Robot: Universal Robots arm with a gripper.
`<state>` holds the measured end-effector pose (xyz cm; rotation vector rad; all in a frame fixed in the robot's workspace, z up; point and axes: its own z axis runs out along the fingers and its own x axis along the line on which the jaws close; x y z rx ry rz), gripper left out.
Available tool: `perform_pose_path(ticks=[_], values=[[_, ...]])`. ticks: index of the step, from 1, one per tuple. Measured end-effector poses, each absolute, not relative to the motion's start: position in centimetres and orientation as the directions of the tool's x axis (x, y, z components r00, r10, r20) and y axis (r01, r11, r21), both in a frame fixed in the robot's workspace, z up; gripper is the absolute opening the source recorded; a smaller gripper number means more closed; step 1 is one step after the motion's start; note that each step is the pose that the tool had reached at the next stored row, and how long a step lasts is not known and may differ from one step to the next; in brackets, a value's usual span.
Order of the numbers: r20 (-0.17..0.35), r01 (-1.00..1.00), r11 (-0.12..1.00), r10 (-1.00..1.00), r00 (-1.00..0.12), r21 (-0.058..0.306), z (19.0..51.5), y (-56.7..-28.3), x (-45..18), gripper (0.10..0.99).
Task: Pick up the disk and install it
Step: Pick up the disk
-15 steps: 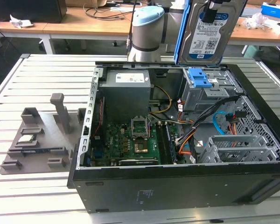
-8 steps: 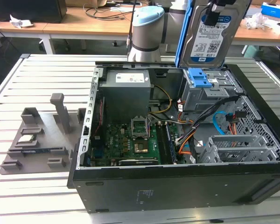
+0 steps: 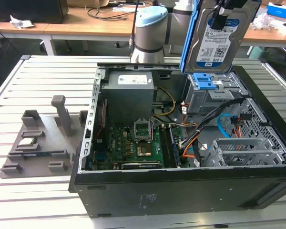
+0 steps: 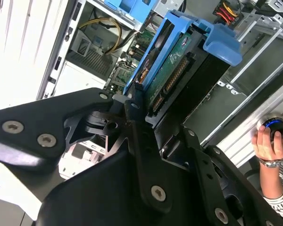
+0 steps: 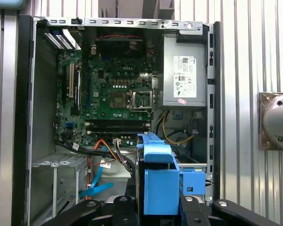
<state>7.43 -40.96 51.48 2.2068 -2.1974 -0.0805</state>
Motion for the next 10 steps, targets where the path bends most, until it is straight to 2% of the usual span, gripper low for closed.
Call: perform_pose_path(ticks=[10], values=[[-0.018, -0.998, -0.005, -1.000, 0.004, 0.055, 51.5, -42.8, 7.4, 0.365]])
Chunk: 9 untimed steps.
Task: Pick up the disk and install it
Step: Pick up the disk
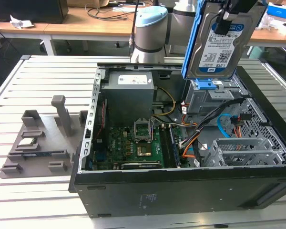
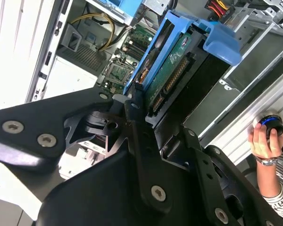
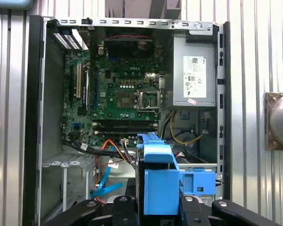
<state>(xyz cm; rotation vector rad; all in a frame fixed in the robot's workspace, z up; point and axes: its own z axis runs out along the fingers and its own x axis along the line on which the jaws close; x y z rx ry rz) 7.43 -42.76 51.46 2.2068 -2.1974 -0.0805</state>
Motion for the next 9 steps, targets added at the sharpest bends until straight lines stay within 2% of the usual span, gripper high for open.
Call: perform_pose_path(ticks=[9], values=[[-0.018, -0.998, -0.005, -1.000, 0.004, 0.055, 51.4, -44.8, 7.4, 0.365]])
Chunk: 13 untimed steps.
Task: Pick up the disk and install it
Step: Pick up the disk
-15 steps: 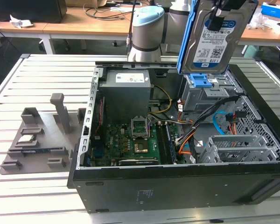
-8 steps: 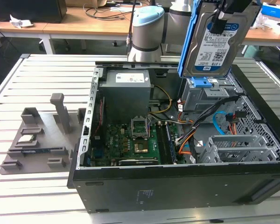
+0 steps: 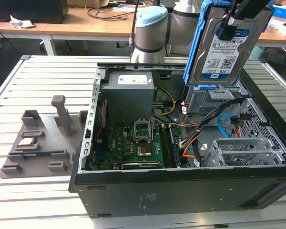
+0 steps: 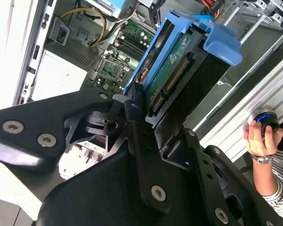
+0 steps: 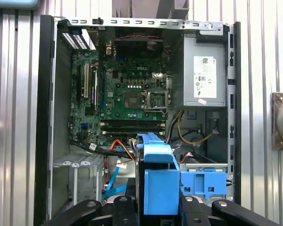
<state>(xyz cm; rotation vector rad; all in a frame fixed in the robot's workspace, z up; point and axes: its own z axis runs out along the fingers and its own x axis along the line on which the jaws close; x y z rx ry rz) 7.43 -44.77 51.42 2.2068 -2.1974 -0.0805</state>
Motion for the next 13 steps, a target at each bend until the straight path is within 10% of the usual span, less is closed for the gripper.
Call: perform_pose_path(ticks=[13], values=[[-0.018, -0.998, -0.005, -1.000, 0.004, 0.055, 51.4, -47.3, 7.4, 0.365]])
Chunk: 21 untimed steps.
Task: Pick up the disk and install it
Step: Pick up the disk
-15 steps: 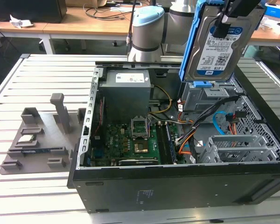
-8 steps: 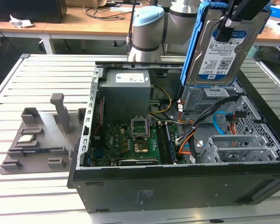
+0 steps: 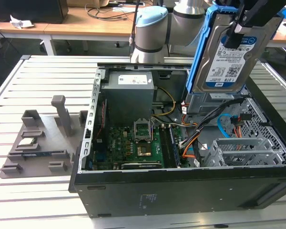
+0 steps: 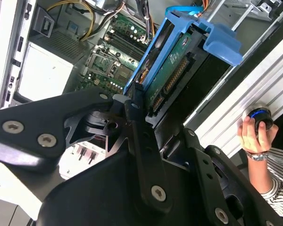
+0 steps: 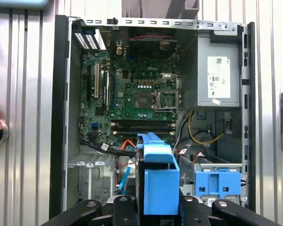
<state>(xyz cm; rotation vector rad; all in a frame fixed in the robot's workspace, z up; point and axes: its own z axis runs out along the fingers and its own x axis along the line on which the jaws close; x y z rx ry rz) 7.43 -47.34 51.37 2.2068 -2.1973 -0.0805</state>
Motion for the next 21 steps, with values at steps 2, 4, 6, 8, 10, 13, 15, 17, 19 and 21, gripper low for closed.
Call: perform_pose_path(ticks=[2, 4, 6, 8, 10, 13, 15, 17, 19, 21], values=[[-0.018, -0.998, -0.005, -1.000, 0.004, 0.055, 51.4, -47.7, 7.4, 0.365], [-0.018, -0.998, -0.005, -1.000, 0.004, 0.055, 51.3, -48.4, 7.4, 0.365], [-0.018, -0.998, -0.005, -1.000, 0.004, 0.055, 51.3, -48.9, 7.4, 0.365], [-0.018, -0.998, -0.005, -1.000, 0.004, 0.055, 51.3, -49.4, 7.4, 0.365], [-0.018, -0.998, -0.005, -1.000, 0.004, 0.055, 51.3, -50.3, 7.4, 0.365], [-0.018, -0.998, -0.005, -1.000, 0.004, 0.055, 51.3, -51.1, 7.4, 0.365], [-0.018, -0.998, -0.005, -1.000, 0.004, 0.055, 51.3, -51.6, 7.4, 0.365], [-0.018, -0.998, -0.005, -1.000, 0.004, 0.055, 51.2, -52.0, 7.4, 0.365], [-0.018, -0.998, -0.005, -1.000, 0.004, 0.055, 51.2, -52.5, 7.4, 0.365], [-0.018, -0.998, -0.005, -1.000, 0.004, 0.055, 51.2, -53.0, 7.4, 0.365]])
